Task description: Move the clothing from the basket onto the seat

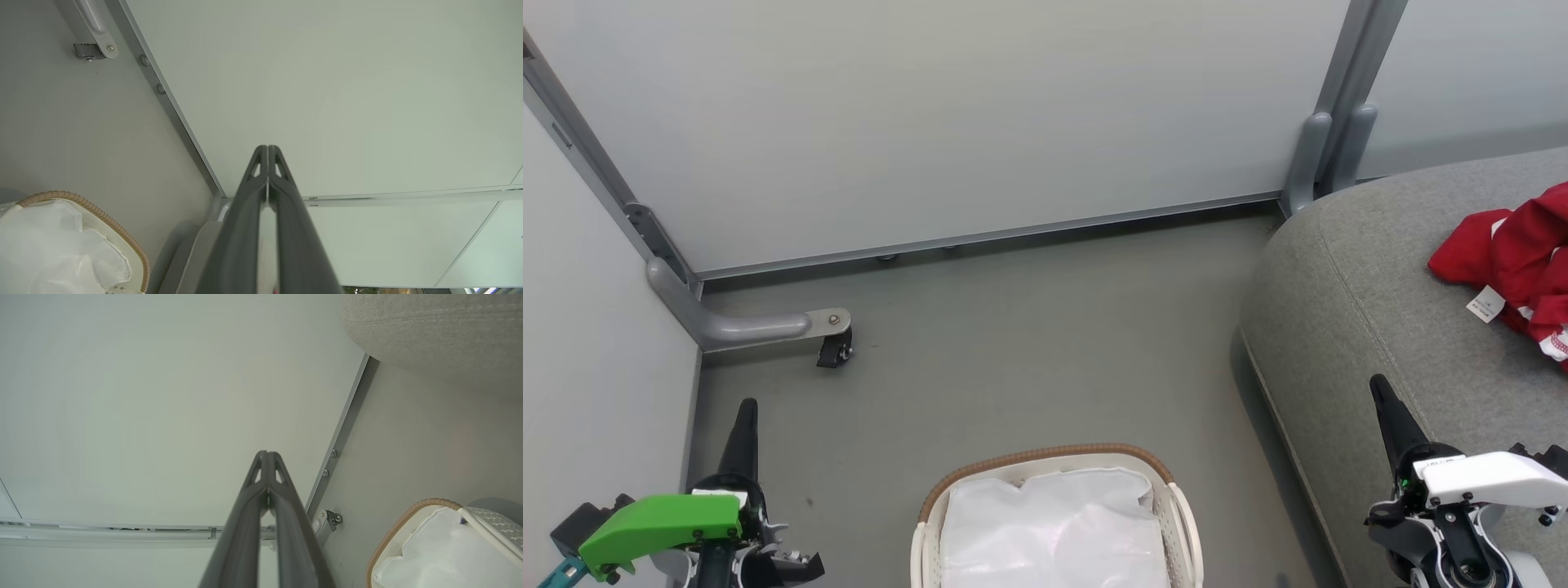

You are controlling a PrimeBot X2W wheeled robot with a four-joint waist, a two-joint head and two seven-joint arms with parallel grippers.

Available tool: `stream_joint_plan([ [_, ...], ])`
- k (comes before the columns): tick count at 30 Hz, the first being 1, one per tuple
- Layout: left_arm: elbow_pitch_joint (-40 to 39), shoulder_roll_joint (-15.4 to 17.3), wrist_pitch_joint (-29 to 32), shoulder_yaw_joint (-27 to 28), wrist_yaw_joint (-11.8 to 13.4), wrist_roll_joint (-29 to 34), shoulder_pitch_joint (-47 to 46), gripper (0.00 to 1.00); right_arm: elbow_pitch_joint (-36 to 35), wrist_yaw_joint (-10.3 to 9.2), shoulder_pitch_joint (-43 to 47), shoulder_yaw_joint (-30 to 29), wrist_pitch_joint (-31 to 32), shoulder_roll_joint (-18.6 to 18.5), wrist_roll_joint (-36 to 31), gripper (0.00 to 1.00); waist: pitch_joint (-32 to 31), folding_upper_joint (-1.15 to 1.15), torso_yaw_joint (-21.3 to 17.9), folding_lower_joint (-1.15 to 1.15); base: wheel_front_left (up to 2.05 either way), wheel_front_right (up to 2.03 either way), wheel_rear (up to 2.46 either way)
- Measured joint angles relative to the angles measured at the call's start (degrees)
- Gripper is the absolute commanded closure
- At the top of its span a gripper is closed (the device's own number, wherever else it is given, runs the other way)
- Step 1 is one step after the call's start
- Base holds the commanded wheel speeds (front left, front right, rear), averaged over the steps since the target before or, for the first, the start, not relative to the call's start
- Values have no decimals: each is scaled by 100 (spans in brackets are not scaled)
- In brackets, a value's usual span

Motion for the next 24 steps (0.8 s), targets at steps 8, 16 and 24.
stream_joint_plan([
  [8,-37,1,94,26,0,-323,-49,100,-29,0,-9,-21,84,-3,358,100,-8,0,-2,0,0,0,0],
  [16,-76,2,170,52,-1,-620,-69,100,-54,0,-27,-38,174,-5,688,100,-16,0,-4,0,0,0,0],
  [24,-119,3,227,75,-1,-854,-108,100,-68,-1,-36,-54,226,-8,949,100,-23,0,-6,0,0,0,0],
])
